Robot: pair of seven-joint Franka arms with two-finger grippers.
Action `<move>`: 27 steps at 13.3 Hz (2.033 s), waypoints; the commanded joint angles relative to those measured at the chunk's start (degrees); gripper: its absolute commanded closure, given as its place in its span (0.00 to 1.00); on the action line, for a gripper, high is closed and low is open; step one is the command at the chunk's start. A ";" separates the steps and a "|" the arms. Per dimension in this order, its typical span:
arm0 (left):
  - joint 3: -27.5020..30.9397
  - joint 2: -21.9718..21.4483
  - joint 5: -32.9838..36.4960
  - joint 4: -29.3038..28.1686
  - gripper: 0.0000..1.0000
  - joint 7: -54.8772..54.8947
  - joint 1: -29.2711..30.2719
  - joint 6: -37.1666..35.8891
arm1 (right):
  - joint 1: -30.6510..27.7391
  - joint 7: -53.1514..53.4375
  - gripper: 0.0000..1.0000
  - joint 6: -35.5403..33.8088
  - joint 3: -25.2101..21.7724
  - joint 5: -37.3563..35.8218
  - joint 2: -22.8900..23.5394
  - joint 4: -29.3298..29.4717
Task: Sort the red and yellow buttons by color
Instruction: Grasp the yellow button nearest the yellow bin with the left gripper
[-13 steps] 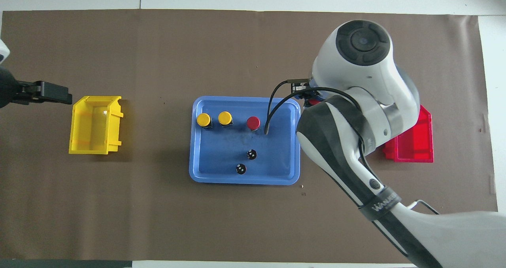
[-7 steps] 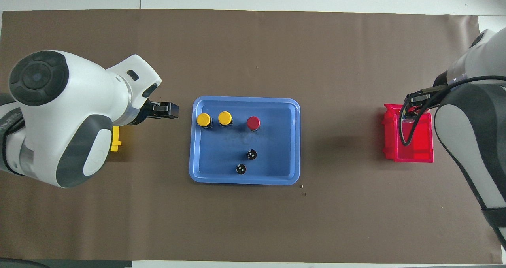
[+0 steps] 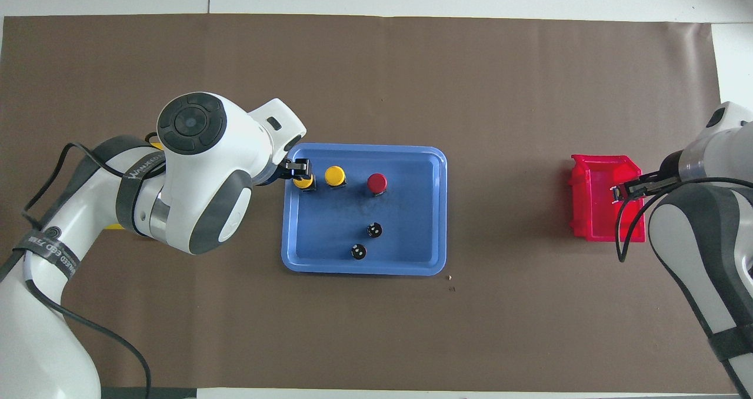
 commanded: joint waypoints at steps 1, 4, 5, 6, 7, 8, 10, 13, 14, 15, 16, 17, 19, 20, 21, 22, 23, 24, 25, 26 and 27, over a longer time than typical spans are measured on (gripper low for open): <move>0.83 0.96 -1.86 -0.09 0.25 -1.14 -2.07 2.64 | -0.83 -1.42 0.80 5.96 0.27 1.48 -2.92 -6.50; 0.83 1.31 -2.05 -1.32 0.25 -1.58 -2.69 3.95 | -0.83 -1.51 0.80 7.21 0.19 2.79 -3.10 -8.97; 0.83 1.57 -2.05 -1.84 0.25 -1.67 -2.87 4.66 | -0.83 -1.51 0.80 8.25 0.10 3.93 -3.10 -9.93; 0.83 2.44 -2.05 -1.85 0.25 -1.76 -3.04 5.19 | -0.83 -1.59 0.80 10.35 0.18 4.03 -3.10 -11.51; 0.83 2.54 -2.05 -1.85 0.25 -1.76 -3.39 5.28 | -0.83 -1.59 0.80 12.03 0.19 4.03 -3.27 -12.57; 0.83 2.63 -2.05 -1.85 0.27 -1.84 -3.31 5.37 | -0.92 -1.77 0.80 12.22 0.10 4.03 -3.27 -13.01; 0.83 2.80 -2.05 -1.85 0.30 -1.76 -3.31 5.11 | -0.92 -1.77 0.80 14.22 0.01 4.03 -3.27 -14.85; 0.83 2.72 -2.05 -1.85 0.64 -2.98 -3.31 4.93 | -1.00 -2.03 0.79 14.77 -0.08 4.03 -3.89 -16.18; 0.83 2.80 -2.05 -1.94 0.78 -4.12 -3.31 5.10 | -1.18 -2.38 0.79 14.77 -0.17 4.03 -3.89 -16.36; 0.83 2.80 -2.05 -1.94 0.87 -4.30 -3.31 5.19 | -1.27 -2.73 0.77 14.85 -0.17 4.03 -4.06 -17.05; 0.83 2.72 -2.05 -1.94 0.94 -4.31 -3.31 5.28 | -1.27 -2.82 0.76 14.94 -0.17 4.03 -4.41 -17.41; 0.83 2.80 -2.31 -1.85 0.98 -4.65 -3.31 5.28 | -1.27 -2.91 0.73 14.94 -0.17 4.03 -4.42 -17.50; 0.83 2.63 -4.23 -0.01 0.99 -5.01 -3.40 2.75 | -1.27 -3.09 0.55 14.94 -0.17 4.03 -4.42 -17.50; 0.74 2.11 -4.94 1.82 0.99 -5.01 -3.40 -0.75 | -1.27 -3.26 0.49 14.94 -0.17 4.03 -4.42 -17.24; 0.74 1.58 -5.47 4.89 0.99 -5.01 -3.40 -5.92 | -1.27 -3.61 0.46 14.86 -0.17 4.03 -4.24 -16.80; 0.83 -0.08 -5.91 7.44 0.99 -4.92 -3.22 -10.84 | -1.27 -3.70 0.46 13.90 -0.17 3.94 -3.98 -15.23; 1.09 -1.49 -5.91 9.38 0.99 -4.14 -2.61 -14.98 | -1.18 -3.70 0.45 12.06 -0.17 3.94 -3.63 -13.56; 1.70 -2.29 -5.57 10.53 0.99 -3.43 -1.82 -18.50 | -1.01 -3.44 0.43 9.43 -0.08 3.94 -3.37 -11.37; 2.23 -3.25 -5.39 10.63 0.99 -0.47 0.53 -20.36 | -0.57 -2.92 0.39 6.19 0.01 3.94 -3.10 -8.13; 2.58 -4.39 -5.30 10.37 0.99 3.56 3.86 -21.86 | 0.48 -1.26 0.34 2.94 0.44 3.94 -2.14 -4.36; 2.59 -5.01 -4.17 10.45 0.99 7.52 7.73 -23.53 | 3.01 2.85 0.29 -1.01 0.45 3.94 -0.39 0.38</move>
